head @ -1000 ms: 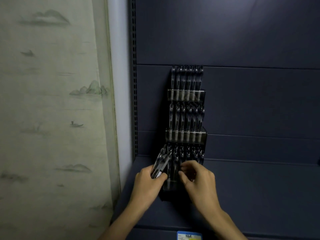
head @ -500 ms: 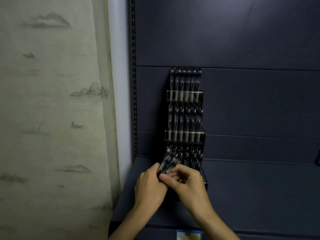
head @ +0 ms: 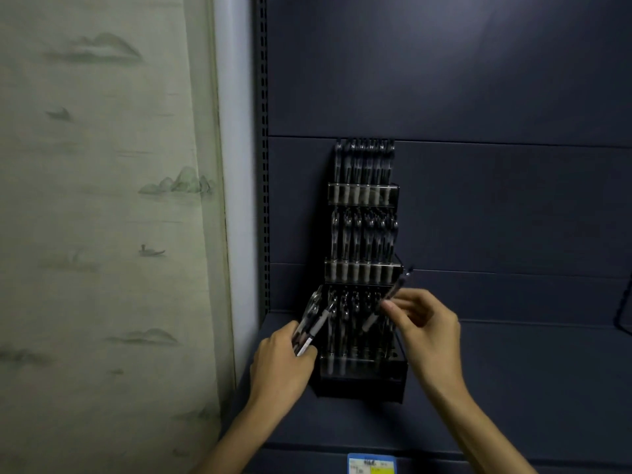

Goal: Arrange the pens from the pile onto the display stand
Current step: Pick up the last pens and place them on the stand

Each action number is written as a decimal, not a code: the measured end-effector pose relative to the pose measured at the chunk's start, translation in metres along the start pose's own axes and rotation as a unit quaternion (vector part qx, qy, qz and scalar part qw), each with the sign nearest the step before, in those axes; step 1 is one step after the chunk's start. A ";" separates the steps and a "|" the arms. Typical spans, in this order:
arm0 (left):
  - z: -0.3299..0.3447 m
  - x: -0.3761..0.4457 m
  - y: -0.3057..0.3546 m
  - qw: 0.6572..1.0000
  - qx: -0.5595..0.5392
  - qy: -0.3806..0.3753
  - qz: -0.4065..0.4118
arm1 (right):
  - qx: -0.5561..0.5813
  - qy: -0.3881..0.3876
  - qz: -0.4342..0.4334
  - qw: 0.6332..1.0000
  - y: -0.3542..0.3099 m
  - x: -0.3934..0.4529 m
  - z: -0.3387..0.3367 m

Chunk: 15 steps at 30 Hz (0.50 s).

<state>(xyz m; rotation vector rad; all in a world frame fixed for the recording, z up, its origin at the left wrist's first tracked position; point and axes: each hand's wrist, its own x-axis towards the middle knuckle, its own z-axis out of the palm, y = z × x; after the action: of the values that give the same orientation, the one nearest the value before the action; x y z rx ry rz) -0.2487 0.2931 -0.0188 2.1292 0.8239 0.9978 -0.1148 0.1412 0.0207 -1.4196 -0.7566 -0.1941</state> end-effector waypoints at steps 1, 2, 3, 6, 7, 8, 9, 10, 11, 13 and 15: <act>0.000 -0.001 0.000 1.000 0.000 -0.002 0.002 | -0.030 -0.005 -0.009 1.000 0.004 -0.001 0.002; -0.001 -0.001 0.001 1.000 0.002 -0.003 0.005 | -0.051 -0.011 -0.016 0.999 0.007 -0.003 0.004; -0.001 -0.001 0.001 1.000 0.005 -0.004 0.008 | -0.062 -0.017 -0.022 0.998 0.010 -0.004 0.006; -0.002 0.000 0.001 1.000 -0.004 -0.007 0.012 | -0.071 -0.038 -0.021 0.997 0.017 -0.007 0.012; -0.003 0.000 0.001 1.000 -0.006 -0.008 0.012 | -0.076 -0.045 -0.020 0.996 0.019 -0.007 0.013; -0.003 0.000 0.000 1.000 -0.007 -0.008 0.011 | -0.085 -0.049 -0.021 0.995 0.022 -0.007 0.014; -0.004 0.000 0.000 1.000 -0.008 -0.008 0.011 | -0.093 -0.053 -0.021 0.994 0.025 -0.007 0.015; -0.004 0.000 -0.001 1.000 -0.009 -0.008 0.011 | -0.101 -0.056 -0.020 0.993 0.028 -0.008 0.016; -0.005 0.000 -0.002 1.000 -0.009 -0.008 0.011 | -0.109 -0.059 -0.019 0.992 0.031 -0.008 0.017; -0.005 0.000 -0.002 1.000 -0.007 -0.009 0.012 | -0.123 -0.062 -0.020 0.990 0.035 -0.009 0.019; -0.005 -0.001 -0.003 1.000 -0.009 -0.010 0.011 | -0.133 -0.057 -0.022 0.989 0.036 -0.008 0.020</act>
<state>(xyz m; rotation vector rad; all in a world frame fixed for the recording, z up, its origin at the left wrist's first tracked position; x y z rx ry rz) -0.2538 0.2958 -0.0188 2.1349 0.7802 0.9898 -0.1080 0.1641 -0.0140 -1.6782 -0.8802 -0.2567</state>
